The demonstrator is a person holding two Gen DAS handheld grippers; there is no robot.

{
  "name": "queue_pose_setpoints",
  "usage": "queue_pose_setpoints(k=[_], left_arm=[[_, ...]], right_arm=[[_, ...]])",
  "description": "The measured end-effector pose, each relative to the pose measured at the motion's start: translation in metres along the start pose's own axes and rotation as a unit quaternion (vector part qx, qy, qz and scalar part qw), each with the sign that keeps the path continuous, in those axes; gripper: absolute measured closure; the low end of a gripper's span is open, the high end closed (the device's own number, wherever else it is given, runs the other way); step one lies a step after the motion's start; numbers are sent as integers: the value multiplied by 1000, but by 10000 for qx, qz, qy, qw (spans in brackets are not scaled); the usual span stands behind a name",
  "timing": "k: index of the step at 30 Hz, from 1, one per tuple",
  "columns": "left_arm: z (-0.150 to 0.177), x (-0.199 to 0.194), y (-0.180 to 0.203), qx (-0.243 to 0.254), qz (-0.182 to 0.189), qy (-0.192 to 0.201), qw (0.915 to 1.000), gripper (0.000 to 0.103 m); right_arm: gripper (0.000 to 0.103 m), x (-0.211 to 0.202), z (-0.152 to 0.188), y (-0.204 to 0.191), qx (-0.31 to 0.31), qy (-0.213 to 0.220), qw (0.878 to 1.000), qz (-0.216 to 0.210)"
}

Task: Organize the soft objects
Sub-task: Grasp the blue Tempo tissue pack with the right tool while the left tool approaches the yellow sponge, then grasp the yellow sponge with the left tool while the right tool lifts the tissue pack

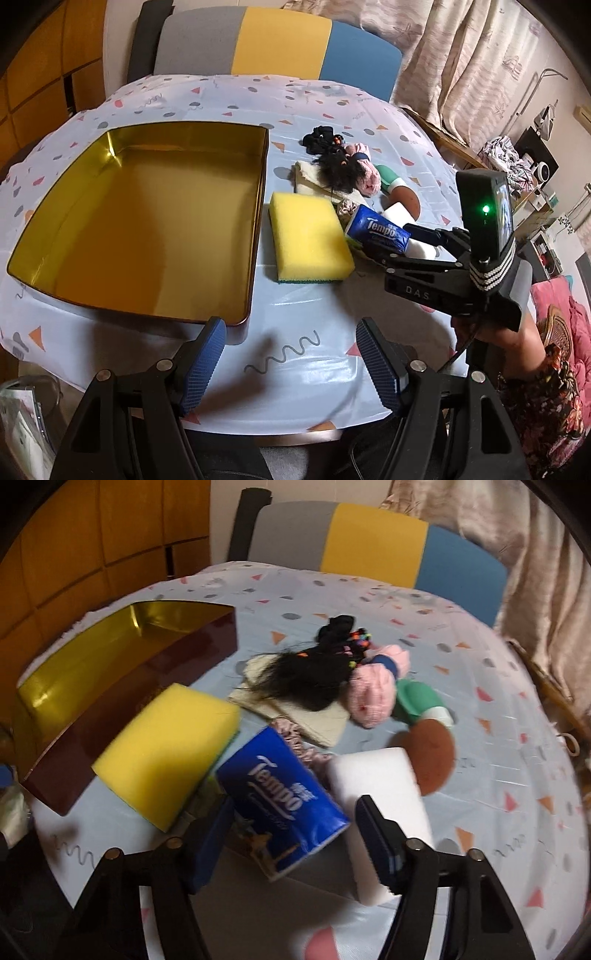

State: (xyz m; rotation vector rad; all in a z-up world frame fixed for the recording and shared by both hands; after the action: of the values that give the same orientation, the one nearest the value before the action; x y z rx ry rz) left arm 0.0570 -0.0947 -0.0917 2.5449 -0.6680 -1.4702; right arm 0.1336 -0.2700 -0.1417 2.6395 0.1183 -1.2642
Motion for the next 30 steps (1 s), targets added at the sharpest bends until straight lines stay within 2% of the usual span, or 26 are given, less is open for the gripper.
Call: queue_pose_setpoints(k=[1,5,10,16,18,22,30], left_arm=[[0,1,0,12,-14,-2,10000,29],[1,4,5,84,-71,-14,9999,28],[-5,6,16,228,-77,60,9997,28],[-16,12,31,425,-39,177,9989,28],[-20,21,37,513,-67,149,9985,28],[-27,42,47,682,-186,106,9974,28],[-41,83,41,821,-990,-31,9917,28]], right_arm=[[23,1,0,-1,-29,-5,10000,-18],[21,3,3,-9,-73,29,10000,-23],[33,-2,7,-6,53,122,9997,181],[35,-18,24,19,1165,-12,9932,-71],[36,-25,37,27,1633,-82,9860,-311],[36,-37,54,31,2134,-130,9745,-681],[36,-40,70,31,2243,-222,9718,-686]])
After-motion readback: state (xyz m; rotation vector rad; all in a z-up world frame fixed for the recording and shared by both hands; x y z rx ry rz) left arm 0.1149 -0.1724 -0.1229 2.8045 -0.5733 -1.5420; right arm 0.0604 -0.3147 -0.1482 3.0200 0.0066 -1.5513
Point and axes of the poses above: each gripper's, at about its wrist camera, not at the fingertips, and x roughly the way its jaws point, y to its right, z to its underside, the point moved 7 cm from there along x, roughly the way its jaws point, and after that the axes turned 7 degrees about z, right-handed, at the moved point
